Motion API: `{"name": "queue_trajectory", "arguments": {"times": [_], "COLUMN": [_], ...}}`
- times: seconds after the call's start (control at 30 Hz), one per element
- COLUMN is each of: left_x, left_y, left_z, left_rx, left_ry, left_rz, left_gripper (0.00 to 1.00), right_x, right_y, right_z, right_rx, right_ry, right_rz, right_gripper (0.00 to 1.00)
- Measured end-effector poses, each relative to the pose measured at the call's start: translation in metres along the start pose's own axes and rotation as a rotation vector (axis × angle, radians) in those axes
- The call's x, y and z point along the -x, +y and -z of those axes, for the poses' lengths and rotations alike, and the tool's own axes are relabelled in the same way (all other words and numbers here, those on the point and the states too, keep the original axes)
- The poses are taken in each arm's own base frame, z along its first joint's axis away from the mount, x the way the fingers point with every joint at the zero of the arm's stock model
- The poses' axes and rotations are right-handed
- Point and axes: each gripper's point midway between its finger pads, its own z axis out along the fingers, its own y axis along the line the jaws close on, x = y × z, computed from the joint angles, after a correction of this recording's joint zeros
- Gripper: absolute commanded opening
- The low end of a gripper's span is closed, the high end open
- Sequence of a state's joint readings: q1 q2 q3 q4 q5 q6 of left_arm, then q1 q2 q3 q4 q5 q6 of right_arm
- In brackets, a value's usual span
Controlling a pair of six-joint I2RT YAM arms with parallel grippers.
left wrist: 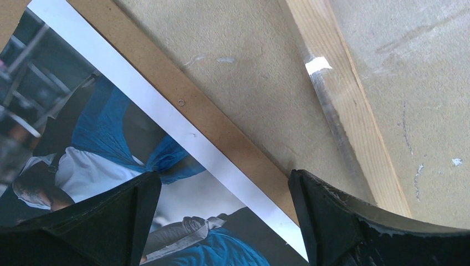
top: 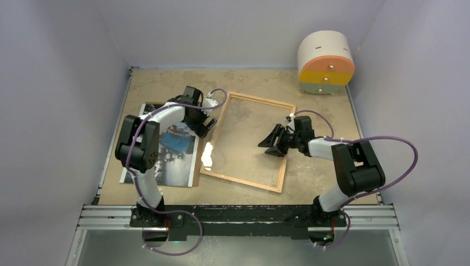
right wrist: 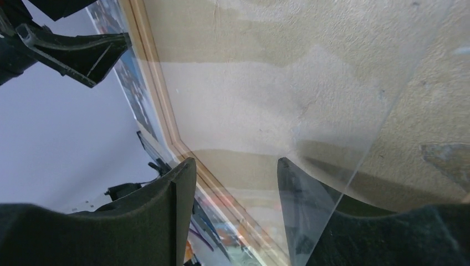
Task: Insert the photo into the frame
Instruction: Place the photo frame item in the photo frame.
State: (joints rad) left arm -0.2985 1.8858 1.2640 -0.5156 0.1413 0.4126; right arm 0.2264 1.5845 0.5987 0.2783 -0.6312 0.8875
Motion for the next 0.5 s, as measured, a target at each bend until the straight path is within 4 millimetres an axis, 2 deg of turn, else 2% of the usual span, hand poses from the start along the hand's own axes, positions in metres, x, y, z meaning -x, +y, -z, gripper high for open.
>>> {"name": "queue_trajectory", "arguments": {"times": [0.23, 0.33, 0.43, 0.5], "left_x": [0.000, 0.000, 0.000, 0.000], "left_y": [0.002, 0.002, 0.002, 0.002], "left_z": [0.000, 0.000, 0.000, 0.000], "left_rx": [0.008, 0.010, 0.012, 0.012], "left_ry": [0.001, 0.001, 0.001, 0.001], "left_rz": [-0.001, -0.001, -0.001, -0.001], "left_gripper": [0.92, 0.92, 0.92, 0.92], "right_x": [-0.005, -0.007, -0.007, -0.006], "right_y": [-0.007, -0.007, -0.005, -0.004], "right_z": [0.013, 0.017, 0.018, 0.017], "right_rx": [-0.027, -0.026, -0.017, -0.009], "right_ry": [0.037, 0.045, 0.044, 0.041], "right_rz": [0.033, 0.045, 0.057, 0.060], "right_gripper": [0.61, 0.50, 0.30, 0.25]}}
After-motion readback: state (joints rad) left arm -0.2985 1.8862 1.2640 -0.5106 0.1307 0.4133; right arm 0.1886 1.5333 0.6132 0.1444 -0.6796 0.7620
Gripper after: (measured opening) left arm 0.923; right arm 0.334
